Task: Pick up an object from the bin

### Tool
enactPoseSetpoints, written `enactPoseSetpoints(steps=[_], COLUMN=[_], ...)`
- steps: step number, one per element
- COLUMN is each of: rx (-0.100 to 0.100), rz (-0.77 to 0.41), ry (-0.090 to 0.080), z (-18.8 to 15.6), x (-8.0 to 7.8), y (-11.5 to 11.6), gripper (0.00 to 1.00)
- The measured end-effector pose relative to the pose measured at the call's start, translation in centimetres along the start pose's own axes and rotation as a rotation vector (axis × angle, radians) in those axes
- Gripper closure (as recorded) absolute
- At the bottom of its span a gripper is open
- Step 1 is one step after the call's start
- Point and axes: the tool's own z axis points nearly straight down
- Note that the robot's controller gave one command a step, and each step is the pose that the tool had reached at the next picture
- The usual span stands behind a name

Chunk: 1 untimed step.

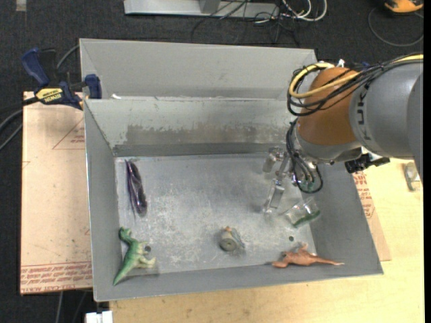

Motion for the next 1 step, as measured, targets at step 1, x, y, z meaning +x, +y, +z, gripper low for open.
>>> enactPoseSetpoints(steps=[1], rx=[0.0], rz=[-0.422], ry=[-0.014], z=[1.17], x=[-2.42], y=[-5.23], gripper=[0.0])
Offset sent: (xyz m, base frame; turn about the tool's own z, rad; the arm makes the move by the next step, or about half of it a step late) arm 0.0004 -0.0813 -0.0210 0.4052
